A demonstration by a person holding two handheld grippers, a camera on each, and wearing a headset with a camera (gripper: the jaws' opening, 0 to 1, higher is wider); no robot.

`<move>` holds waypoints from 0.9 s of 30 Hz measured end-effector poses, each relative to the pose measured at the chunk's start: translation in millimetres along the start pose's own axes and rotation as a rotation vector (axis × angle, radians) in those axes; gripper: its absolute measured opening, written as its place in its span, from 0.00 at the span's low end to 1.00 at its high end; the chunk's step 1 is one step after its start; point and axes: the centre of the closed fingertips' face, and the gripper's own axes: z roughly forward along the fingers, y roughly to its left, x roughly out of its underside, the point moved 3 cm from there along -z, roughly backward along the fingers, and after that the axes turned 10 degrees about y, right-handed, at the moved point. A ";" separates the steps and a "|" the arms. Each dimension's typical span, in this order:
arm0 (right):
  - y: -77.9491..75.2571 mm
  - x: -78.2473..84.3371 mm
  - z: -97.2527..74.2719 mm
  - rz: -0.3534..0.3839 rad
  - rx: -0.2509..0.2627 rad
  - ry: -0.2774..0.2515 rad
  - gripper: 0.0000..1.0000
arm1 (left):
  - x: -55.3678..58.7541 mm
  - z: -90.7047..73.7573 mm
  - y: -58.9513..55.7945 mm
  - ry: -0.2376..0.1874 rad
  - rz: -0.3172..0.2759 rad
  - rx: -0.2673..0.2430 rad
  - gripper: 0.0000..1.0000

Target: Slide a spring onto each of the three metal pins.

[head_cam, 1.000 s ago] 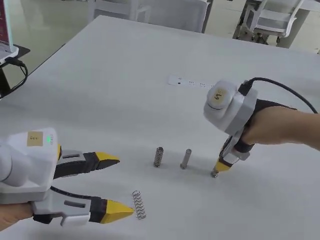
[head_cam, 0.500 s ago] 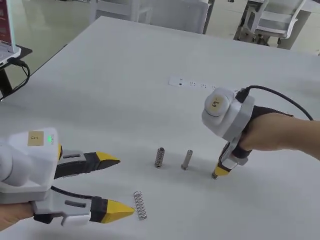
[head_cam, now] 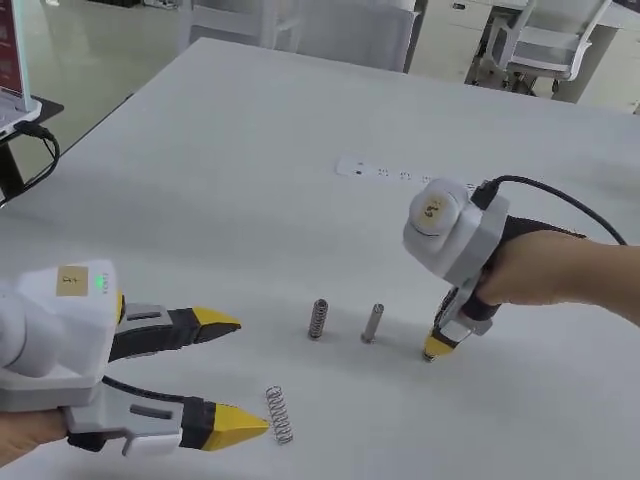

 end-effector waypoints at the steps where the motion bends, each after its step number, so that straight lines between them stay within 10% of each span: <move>1: -0.4 -1.1 -1.5 -0.003 0.007 -0.011 0.13 | 0.0 0.0 0.0 0.000 0.001 0.000 0.56; 27: 7.5 43.2 -14.0 0.062 0.023 -0.067 0.21 | -1.2 -0.5 -0.9 0.002 0.010 0.004 0.57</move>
